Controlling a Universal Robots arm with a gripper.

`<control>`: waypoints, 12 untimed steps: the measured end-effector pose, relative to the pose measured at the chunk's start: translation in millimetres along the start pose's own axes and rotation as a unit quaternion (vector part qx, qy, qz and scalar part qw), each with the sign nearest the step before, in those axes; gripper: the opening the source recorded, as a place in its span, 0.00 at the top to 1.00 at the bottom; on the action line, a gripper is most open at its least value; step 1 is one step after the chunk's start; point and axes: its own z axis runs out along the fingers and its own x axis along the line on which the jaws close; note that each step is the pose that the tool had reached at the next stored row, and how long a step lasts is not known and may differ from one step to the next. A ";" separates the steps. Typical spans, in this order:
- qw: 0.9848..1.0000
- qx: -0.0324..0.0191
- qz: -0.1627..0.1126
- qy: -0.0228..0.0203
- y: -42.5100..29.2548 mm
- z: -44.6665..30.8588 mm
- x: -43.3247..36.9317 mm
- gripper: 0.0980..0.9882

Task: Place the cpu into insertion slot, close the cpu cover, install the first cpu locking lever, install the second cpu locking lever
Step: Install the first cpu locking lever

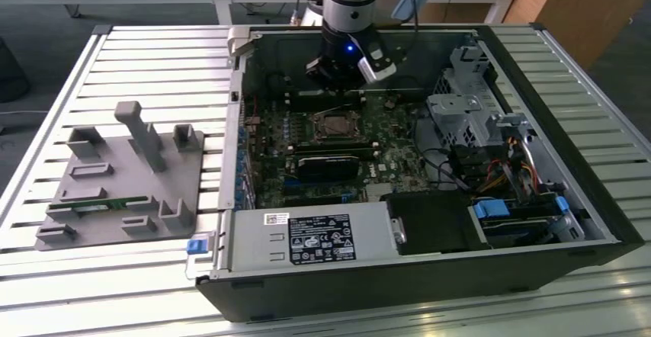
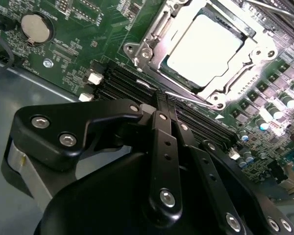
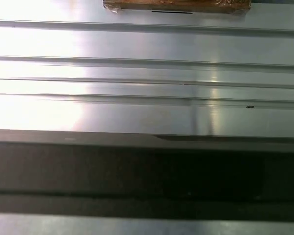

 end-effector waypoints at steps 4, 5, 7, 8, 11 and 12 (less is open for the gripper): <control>1.000 -0.001 -0.001 0.000 0.0 0.1 -3.6 0.99; 1.000 -0.001 -0.001 0.000 0.0 -0.1 -3.7 0.99; 1.000 -0.003 -0.001 0.000 0.2 -1.7 -3.8 0.99; 1.000 -0.005 -0.001 0.000 0.2 -2.7 -3.8 0.99; 1.000 -0.007 -0.002 0.000 0.4 -4.5 -3.8 0.99; 1.000 -0.007 -0.002 0.000 0.4 -4.6 -3.8 0.99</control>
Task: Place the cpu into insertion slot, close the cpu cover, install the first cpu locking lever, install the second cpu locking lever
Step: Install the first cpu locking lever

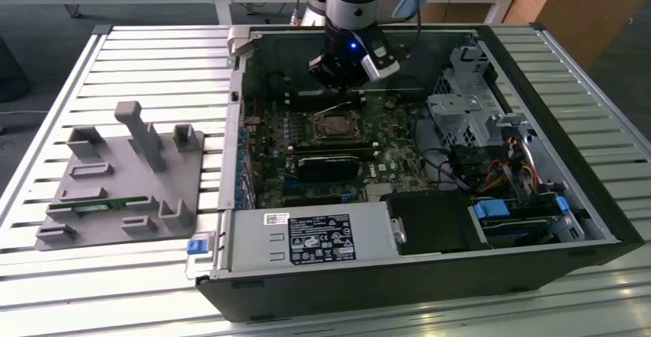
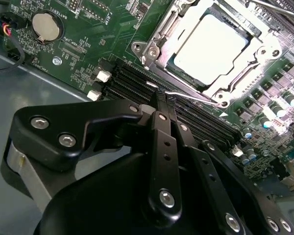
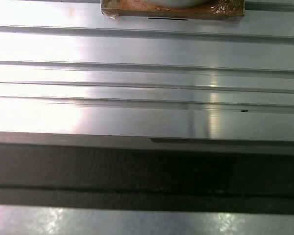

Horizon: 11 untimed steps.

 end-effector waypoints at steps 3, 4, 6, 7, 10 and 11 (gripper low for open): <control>1.000 0.000 0.000 0.000 -0.1 0.2 0.0 0.99; 1.000 0.000 0.000 0.000 -0.1 0.3 0.0 0.99; 1.000 0.001 0.000 0.000 -0.1 0.5 0.0 0.99; 1.000 0.001 0.000 0.000 -0.1 0.7 0.0 0.99; 1.000 0.002 0.000 0.000 -0.2 1.2 0.0 0.99; 1.000 0.002 0.000 0.000 -0.3 1.4 0.0 0.99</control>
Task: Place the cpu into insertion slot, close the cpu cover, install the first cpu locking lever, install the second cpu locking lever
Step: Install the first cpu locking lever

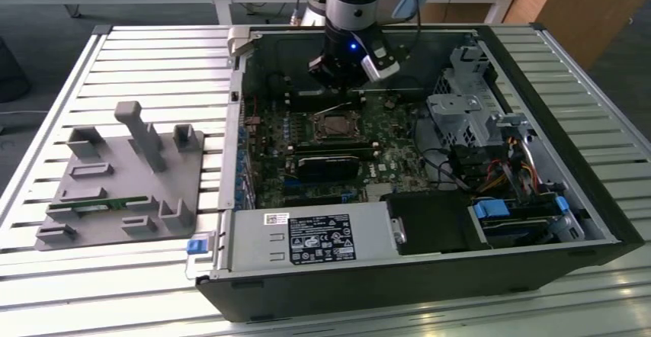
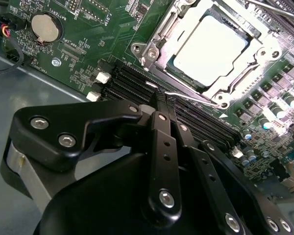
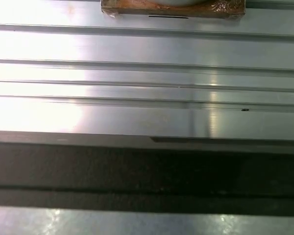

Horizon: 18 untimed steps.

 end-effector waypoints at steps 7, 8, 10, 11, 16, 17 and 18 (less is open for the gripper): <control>1.000 0.001 0.000 0.000 -0.5 2.3 0.0 0.99; 1.000 0.001 0.000 0.000 -0.5 2.9 0.0 0.99; 1.000 0.003 0.000 0.000 -0.6 4.1 0.0 0.99; 1.000 0.003 0.000 0.000 -0.7 4.6 0.0 0.99; 1.000 0.008 0.000 0.000 -0.9 7.3 0.0 0.99; 1.000 0.009 0.000 0.000 -1.0 7.9 0.0 0.99; 1.000 0.009 0.000 0.000 -1.0 8.4 -0.1 0.99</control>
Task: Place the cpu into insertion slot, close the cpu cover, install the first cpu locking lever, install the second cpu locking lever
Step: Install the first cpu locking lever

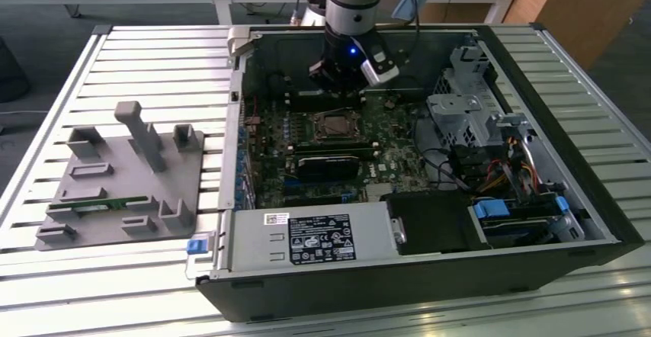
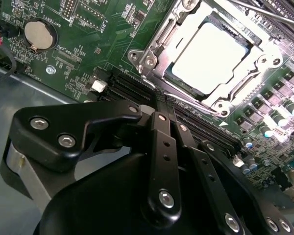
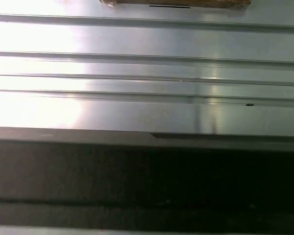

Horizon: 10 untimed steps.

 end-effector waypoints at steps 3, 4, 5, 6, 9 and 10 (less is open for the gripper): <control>1.000 0.001 0.000 0.000 -0.2 2.2 -0.9 0.99; 1.000 0.002 0.000 0.000 -0.2 2.9 -1.3 0.99; 1.000 0.002 0.000 0.000 -0.3 3.7 -1.8 0.99; 1.000 0.002 0.000 0.000 -0.3 4.3 -2.4 0.99; 1.000 0.002 0.000 0.000 -0.5 6.0 -3.4 0.99; 1.000 0.002 0.000 0.000 -0.5 6.5 -3.5 0.99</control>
